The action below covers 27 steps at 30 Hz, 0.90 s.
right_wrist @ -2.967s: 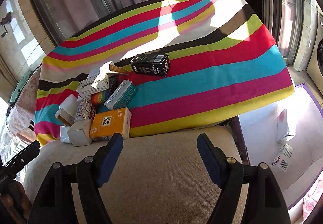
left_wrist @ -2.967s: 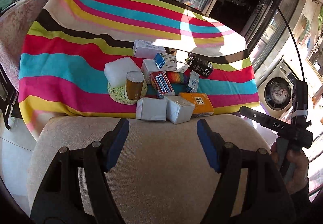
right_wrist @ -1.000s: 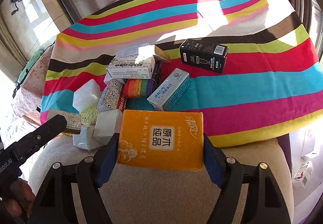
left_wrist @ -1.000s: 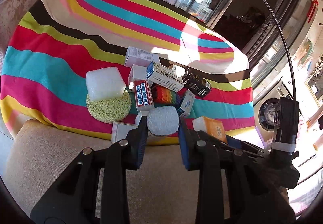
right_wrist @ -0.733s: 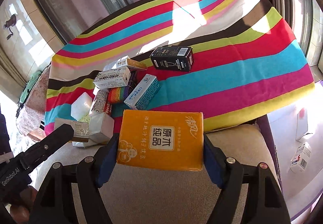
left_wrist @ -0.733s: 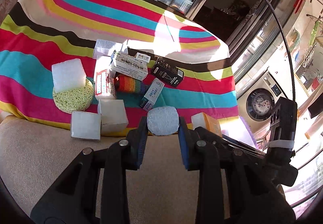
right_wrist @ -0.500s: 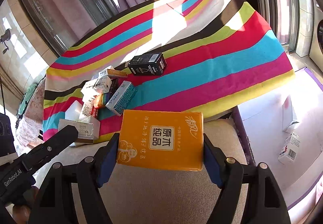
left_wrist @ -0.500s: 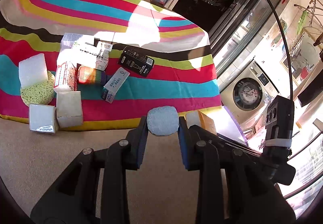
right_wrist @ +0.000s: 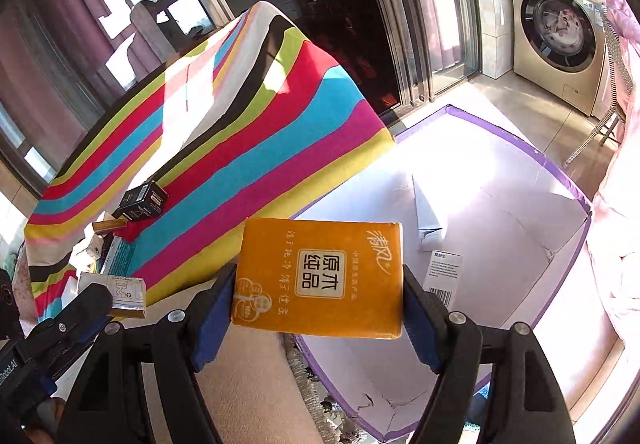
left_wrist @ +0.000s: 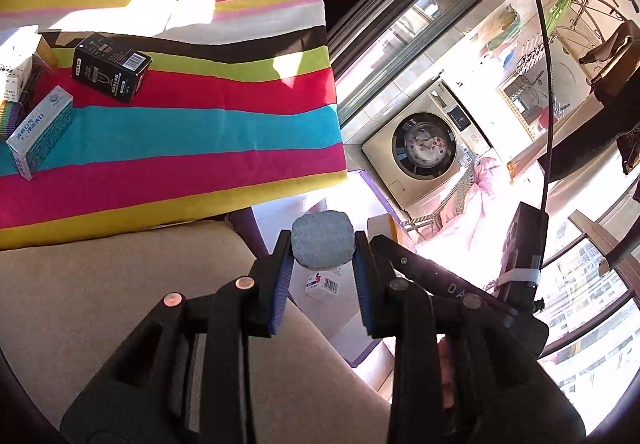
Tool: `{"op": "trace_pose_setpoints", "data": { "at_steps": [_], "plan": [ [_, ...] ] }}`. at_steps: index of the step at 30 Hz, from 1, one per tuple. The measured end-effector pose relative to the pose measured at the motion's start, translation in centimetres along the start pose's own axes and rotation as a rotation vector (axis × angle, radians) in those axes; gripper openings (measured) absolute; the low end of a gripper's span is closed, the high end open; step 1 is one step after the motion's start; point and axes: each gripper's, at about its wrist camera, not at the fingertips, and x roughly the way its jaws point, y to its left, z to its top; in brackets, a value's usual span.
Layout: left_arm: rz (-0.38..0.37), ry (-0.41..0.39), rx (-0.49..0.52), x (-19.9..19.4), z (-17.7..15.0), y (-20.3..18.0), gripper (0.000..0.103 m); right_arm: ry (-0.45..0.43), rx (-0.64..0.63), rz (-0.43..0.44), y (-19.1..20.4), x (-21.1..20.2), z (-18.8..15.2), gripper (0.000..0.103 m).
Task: Organize objects
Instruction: 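Carry both items over the bin and open both tools to drop them, then move both open tools back over the boxes on the table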
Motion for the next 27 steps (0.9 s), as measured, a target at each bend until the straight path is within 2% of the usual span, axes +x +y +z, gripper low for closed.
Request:
{"op": "trace_pose_setpoints", "data": {
  "at_steps": [7,8,10,11,12,17,22,25,27],
  "plan": [
    [-0.078,0.064,0.067,3.1,0.2,-3.3,0.033,-0.04,0.083,-0.073,-4.0,-1.3,1.4,0.077],
    [-0.089,0.078,0.073,3.5,0.2,-3.6,0.036,-0.045,0.09,-0.082,-4.3,-1.4,1.5,0.077],
    [-0.092,0.108,0.076,4.2,0.1,-3.8,0.053,-0.055,0.11,-0.104,-5.1,-1.8,1.7,0.077],
    [-0.093,0.112,0.077,4.3,0.1,-3.8,0.065,-0.056,0.12,-0.11,-5.4,-1.9,1.8,0.077],
    [-0.093,0.11,0.076,4.2,0.0,-3.8,0.071,-0.059,0.128,-0.115,-5.7,-2.1,1.9,0.078],
    [-0.081,0.093,0.033,3.4,0.2,-3.0,0.073,-0.067,0.135,-0.133,-5.8,-2.4,1.9,0.083],
    [-0.052,0.053,0.03,1.0,0.5,-2.2,0.073,-0.062,0.1,-0.095,-3.8,-2.4,1.9,0.084],
    [-0.008,0.026,0.052,-1.0,1.0,-1.4,0.075,-0.044,0.059,-0.043,-1.3,-2.2,1.4,0.084],
    [0.061,0.035,0.075,-2.3,1.2,-0.7,0.075,-0.025,0.022,-0.003,0.6,-1.9,1.0,0.084]
  ]
}}
